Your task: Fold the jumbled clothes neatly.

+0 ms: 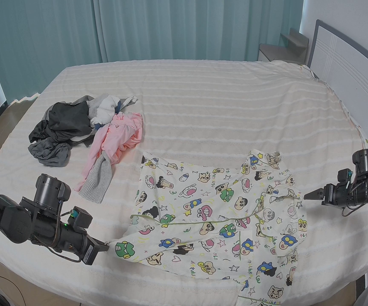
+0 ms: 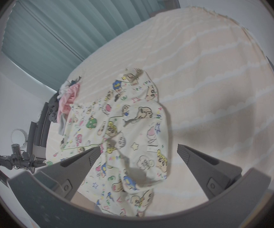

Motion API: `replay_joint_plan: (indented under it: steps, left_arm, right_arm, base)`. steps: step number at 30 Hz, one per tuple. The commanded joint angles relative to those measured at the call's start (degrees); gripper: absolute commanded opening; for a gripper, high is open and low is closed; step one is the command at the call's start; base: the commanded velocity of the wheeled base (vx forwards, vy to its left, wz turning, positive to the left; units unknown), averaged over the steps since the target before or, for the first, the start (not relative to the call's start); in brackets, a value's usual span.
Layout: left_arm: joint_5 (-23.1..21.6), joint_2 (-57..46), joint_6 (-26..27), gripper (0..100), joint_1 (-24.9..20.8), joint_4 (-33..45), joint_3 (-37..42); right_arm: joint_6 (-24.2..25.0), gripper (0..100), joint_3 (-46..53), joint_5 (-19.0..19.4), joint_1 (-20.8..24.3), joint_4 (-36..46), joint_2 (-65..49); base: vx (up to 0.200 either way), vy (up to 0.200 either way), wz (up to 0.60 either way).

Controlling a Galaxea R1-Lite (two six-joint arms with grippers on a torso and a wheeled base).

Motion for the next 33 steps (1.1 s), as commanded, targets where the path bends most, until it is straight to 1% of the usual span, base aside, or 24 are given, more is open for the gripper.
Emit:
replay_joint_plan:
  steps: [1, 4, 10, 14, 23, 24, 27, 31, 33]
  left_arm:
    - [-0.62, 0.2, 0.04, 0, 0.29, -0.9, 1.12]
    - [-0.62, 0.9, -0.05, 0, 0.29, -1.34, 1.03]
    - [-0.54, 2.92, -0.05, 0, 0.29, -3.27, 1.21]
    - [-0.54, 3.8, -0.05, 0, 0.38, -4.94, 2.0]
    - [-0.45, 3.72, -0.05, 0, 0.47, -5.2, 2.61]
    - [-0.54, 3.8, -0.05, 0, 0.47, -5.29, 2.7]
    - [-0.45, 3.8, -0.05, 0, 0.82, -5.29, 2.79]
    - [-0.36, 3.8, -0.05, 0, 1.44, -5.29, 2.7]
    - [-0.19, 3.8, -0.05, 0, 1.52, -5.29, 2.7]
  right_arm:
    - [-1.76, 100, -7.9, -1.13, -1.65, 2.1, 13.06]
    - [-1.85, 100, -9.92, -1.22, -2.27, 2.45, 15.0]
    - [-1.94, 100, -10.1, -1.31, -1.65, 2.36, 17.37]
    - [-2.11, 100, -10.45, -1.31, -0.86, 2.45, 18.07]
    - [-2.55, 100, -10.71, -1.31, 0.81, 2.71, 19.3]
    - [-2.64, 0, -10.8, -1.31, 0.98, 2.71, 19.48]
    - [-2.55, 0, -11.33, -1.39, 1.42, 2.45, 20.27]
    - [-2.64, 0, -11.42, -1.57, 0.98, 2.27, 19.83]
    - [-2.64, 0, -11.42, -2.27, 0.46, 2.19, 19.66]
  base:
    - [0.0, 0.0, 0.0]
    - [0.0, 0.0, 0.0]
    - [0.0, 0.0, 0.0]
    - [0.0, 0.0, 0.0]
    - [0.0, 0.0, 0.0]
    - [0.0, 0.0, 0.0]
    - [0.0, 0.0, 0.0]
    - [0.0, 0.0, 0.0]
    - [0.0, 0.0, 0.0]
